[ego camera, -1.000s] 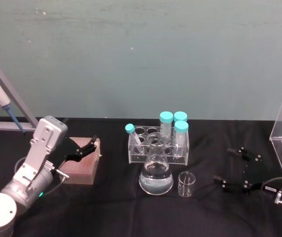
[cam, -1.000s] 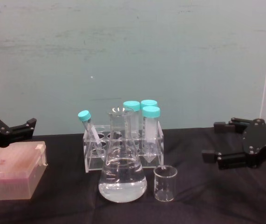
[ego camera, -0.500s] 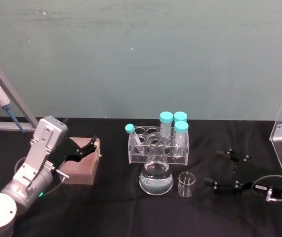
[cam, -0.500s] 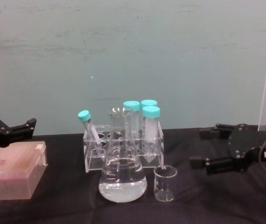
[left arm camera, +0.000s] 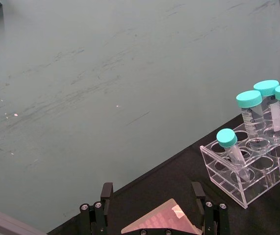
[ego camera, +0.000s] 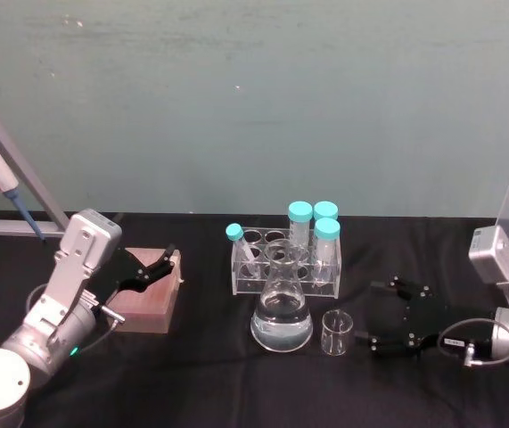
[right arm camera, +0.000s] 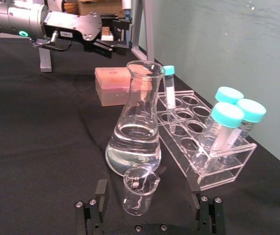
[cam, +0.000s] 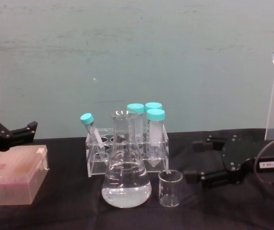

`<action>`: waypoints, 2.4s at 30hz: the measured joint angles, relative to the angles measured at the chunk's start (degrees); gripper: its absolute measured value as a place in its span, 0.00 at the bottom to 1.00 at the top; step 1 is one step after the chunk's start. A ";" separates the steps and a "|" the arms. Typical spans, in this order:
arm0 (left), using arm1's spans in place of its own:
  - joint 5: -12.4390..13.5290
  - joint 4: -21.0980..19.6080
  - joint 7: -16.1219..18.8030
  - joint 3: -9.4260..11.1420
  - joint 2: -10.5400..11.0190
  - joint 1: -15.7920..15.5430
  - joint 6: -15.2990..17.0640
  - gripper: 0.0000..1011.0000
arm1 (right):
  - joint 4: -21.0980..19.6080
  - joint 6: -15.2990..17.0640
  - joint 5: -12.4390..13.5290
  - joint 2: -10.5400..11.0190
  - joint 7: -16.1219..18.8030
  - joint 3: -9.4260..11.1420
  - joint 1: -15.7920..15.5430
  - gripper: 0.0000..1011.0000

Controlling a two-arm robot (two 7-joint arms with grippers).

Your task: Place the experimental apparatus aside using one hand.

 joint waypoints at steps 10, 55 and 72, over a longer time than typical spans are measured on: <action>0.00 0.00 0.00 0.00 0.00 0.00 0.00 0.99 | 2.71 -0.61 0.22 -1.23 0.36 -2.08 1.76 0.99; 0.00 0.00 0.00 0.00 0.00 0.00 0.00 0.99 | 15.66 -2.53 -2.00 -7.29 2.29 -4.62 7.50 0.99; 0.01 0.00 0.00 0.00 0.00 0.00 0.00 0.99 | 19.07 -3.34 -3.03 -9.05 2.60 -4.16 8.75 0.99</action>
